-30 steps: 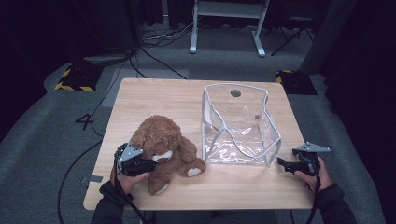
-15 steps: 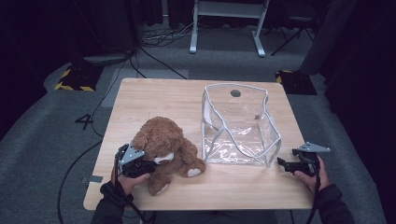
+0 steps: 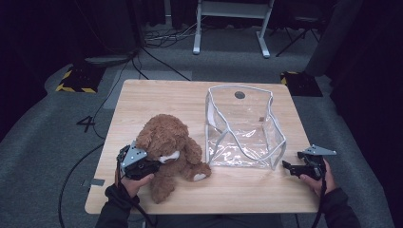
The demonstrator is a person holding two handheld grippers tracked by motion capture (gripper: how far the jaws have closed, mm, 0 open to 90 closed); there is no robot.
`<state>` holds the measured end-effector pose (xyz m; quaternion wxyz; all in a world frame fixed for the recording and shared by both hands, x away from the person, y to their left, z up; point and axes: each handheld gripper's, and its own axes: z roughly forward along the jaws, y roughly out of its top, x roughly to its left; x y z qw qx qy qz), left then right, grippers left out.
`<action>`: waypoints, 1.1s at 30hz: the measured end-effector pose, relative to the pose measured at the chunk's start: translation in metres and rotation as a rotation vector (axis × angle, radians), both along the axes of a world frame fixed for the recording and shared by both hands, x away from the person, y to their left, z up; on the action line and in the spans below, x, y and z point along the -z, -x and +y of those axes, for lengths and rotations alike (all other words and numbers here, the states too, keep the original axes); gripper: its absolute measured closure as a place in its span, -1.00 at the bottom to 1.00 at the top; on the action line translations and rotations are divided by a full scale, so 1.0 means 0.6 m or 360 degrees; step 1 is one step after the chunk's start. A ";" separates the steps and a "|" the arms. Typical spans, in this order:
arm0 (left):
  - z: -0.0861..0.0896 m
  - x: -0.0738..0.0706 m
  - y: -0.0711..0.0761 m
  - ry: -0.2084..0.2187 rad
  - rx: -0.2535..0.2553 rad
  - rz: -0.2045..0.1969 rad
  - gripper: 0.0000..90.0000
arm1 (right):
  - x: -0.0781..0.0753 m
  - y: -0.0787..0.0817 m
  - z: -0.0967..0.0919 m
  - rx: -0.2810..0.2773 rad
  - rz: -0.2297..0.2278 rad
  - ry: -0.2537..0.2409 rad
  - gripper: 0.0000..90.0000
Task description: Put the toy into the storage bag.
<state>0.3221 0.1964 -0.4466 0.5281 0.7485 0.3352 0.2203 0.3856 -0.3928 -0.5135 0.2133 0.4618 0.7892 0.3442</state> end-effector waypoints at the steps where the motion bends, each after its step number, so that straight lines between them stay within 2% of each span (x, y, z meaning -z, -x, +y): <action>1: 0.001 -0.004 0.001 0.0015 -0.0002 -0.0011 0.15 | 0.000 0.000 0.000 0.0001 0.0001 0.0000 -0.66; 6: 0.008 -0.023 -0.001 0.0044 -0.0046 -0.0068 0.15 | 0.000 0.000 0.000 0.0000 0.0000 0.0000 -0.66; 9: 0.006 -0.037 -0.003 0.0050 -0.0049 -0.0113 0.16 | 0.000 0.000 0.000 -0.0001 -0.0001 0.0000 -0.66; 13: 0.003 -0.048 -0.006 0.0057 -0.0054 -0.0142 0.16 | 0.000 0.000 0.000 -0.0001 -0.0001 0.0000 -0.66; 23: 0.000 -0.088 -0.017 0.0142 -0.0141 -0.0234 0.16 | 0.000 0.000 0.000 0.0000 0.0001 -0.0002 -0.66; 26: 0.001 -0.103 -0.023 0.0169 -0.0157 -0.0258 0.16 | 0.000 0.000 0.000 -0.0001 0.0002 -0.0002 -0.66; 27: -0.001 -0.115 -0.028 0.0177 -0.0167 -0.0277 0.16 | 0.000 0.000 0.000 -0.0001 0.0002 -0.0002 -0.66; 28: -0.001 -0.115 -0.028 0.0177 -0.0167 -0.0277 0.16 | 0.000 0.000 0.000 -0.0001 0.0002 -0.0002 -0.66; 33: -0.008 -0.149 -0.038 0.0178 -0.0175 -0.0321 0.16 | 0.000 0.000 0.000 0.0000 0.0001 -0.0002 -0.66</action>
